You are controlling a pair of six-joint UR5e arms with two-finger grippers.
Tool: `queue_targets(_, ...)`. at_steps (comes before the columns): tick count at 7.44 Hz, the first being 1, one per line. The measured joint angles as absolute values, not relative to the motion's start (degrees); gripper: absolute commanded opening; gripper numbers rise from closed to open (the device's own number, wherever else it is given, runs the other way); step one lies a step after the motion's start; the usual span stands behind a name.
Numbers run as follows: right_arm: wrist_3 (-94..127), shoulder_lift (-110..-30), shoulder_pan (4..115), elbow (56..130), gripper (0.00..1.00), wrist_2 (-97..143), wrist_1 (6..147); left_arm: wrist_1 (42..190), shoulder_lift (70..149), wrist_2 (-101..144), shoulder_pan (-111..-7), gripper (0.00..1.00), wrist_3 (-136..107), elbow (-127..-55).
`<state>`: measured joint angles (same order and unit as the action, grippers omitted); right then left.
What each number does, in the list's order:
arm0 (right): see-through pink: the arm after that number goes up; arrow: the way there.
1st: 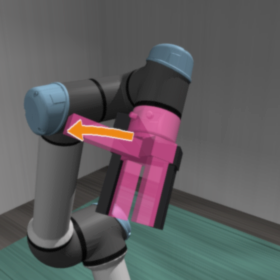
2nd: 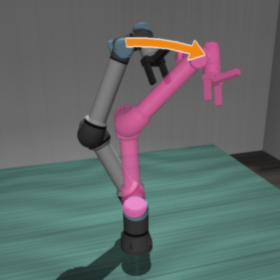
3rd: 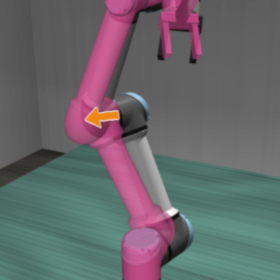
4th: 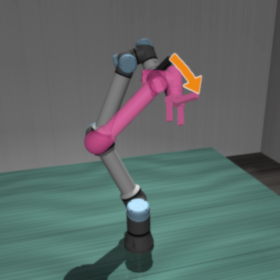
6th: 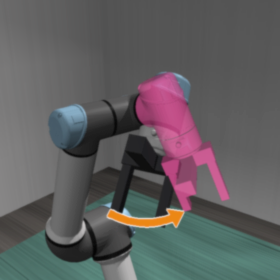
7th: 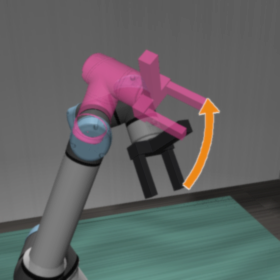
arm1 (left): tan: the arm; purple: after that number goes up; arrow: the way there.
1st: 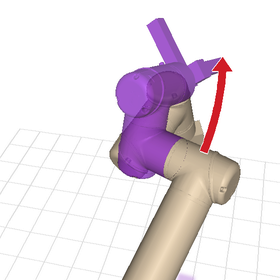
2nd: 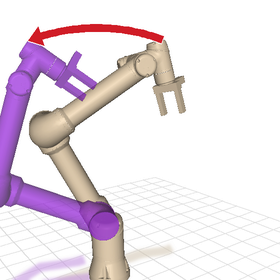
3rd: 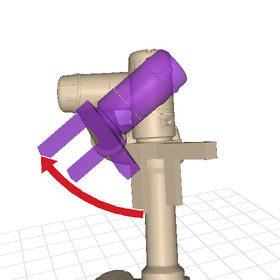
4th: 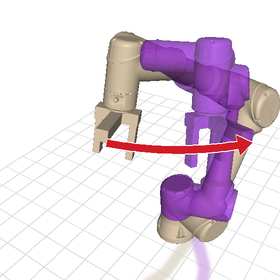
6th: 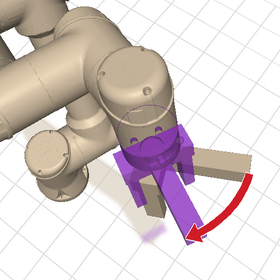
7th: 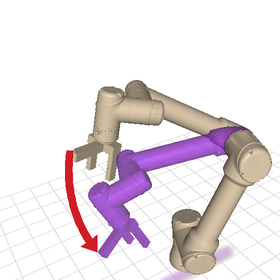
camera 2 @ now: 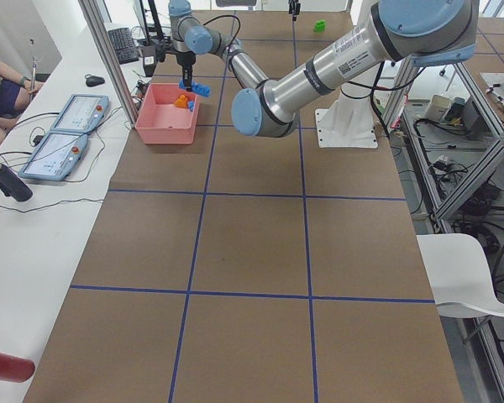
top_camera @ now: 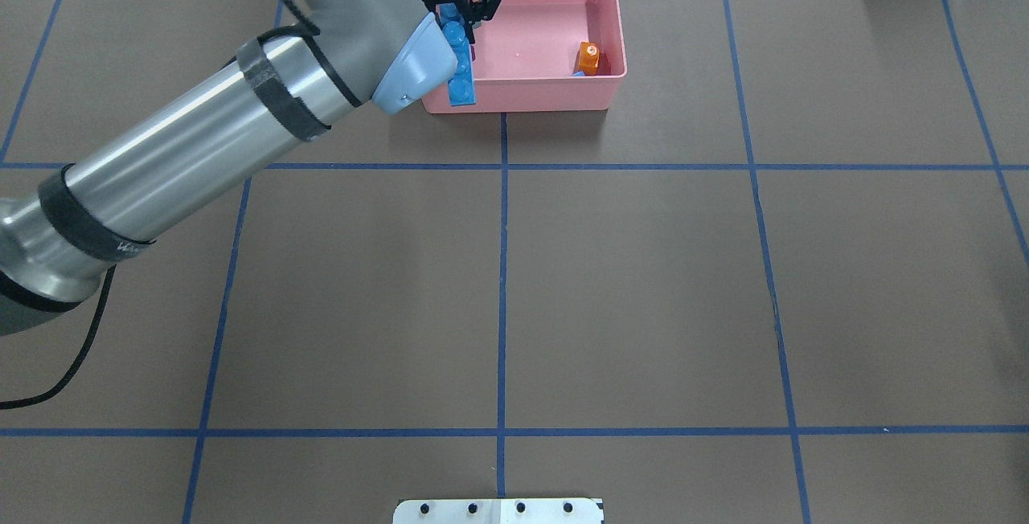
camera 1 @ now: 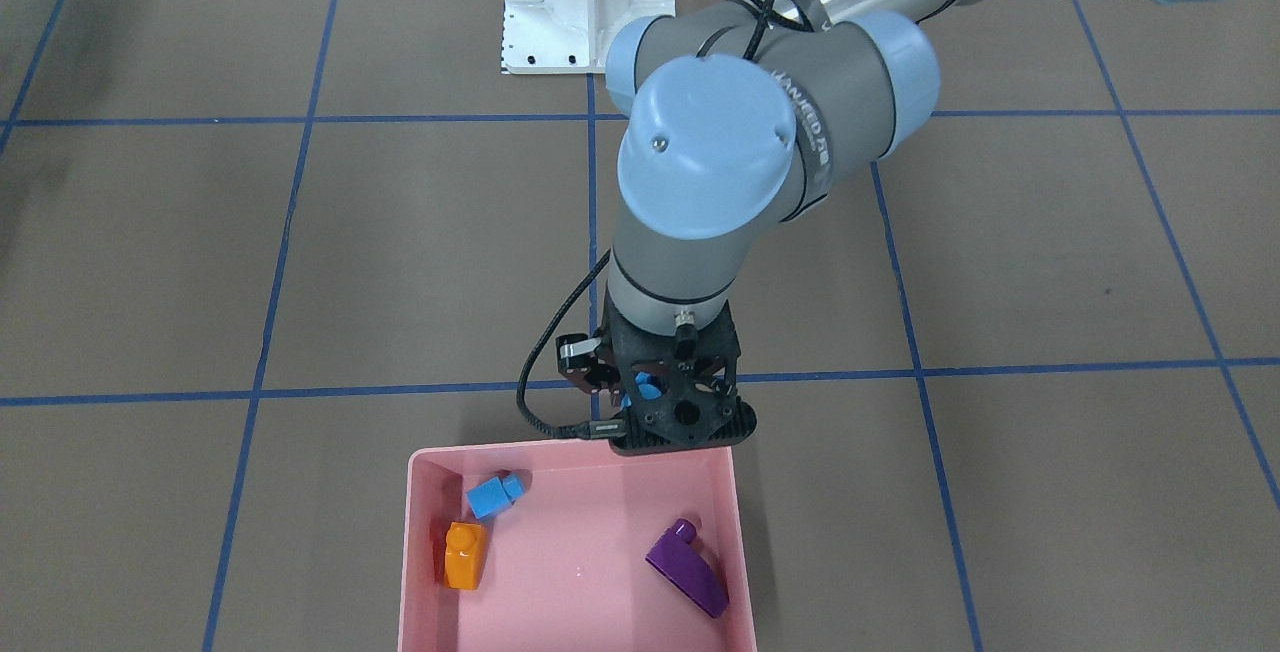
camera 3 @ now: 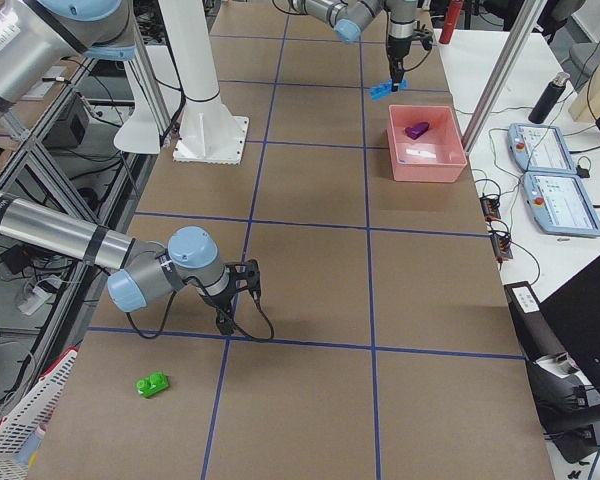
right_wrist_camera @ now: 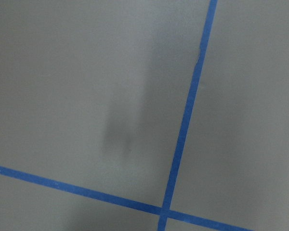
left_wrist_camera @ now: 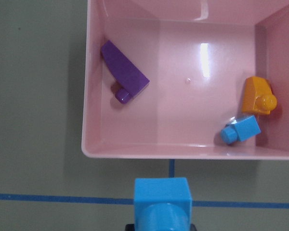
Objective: Put all blocks into box
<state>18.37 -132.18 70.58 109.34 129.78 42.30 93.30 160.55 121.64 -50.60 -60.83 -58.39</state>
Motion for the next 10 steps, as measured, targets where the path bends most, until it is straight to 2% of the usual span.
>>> queue_targets(2,18.37,-132.21,70.59,109.25,1.00,129.81,42.28,101.68,165.64,121.42,-50.92,0.00,-65.88,-46.30)
queue_targets(5,18.37,-132.52,70.60,109.21,1.00,129.83,42.11,111.32,168.34,119.28,-50.90,0.00,-69.29,-34.58)
queue_targets(6,18.37,-132.58,70.58,109.23,1.00,129.87,41.98,113.16,168.64,118.93,-50.89,0.66,-69.60,-32.79)
queue_targets(7,18.37,-132.60,70.58,109.24,1.00,129.89,41.90,114.00,168.81,118.83,-50.86,1.00,-69.69,-32.01)
queue_targets(10,18.37,-132.62,70.58,109.17,1.00,129.90,41.82,114.58,169.34,119.01,-50.52,1.00,-69.30,-31.67)
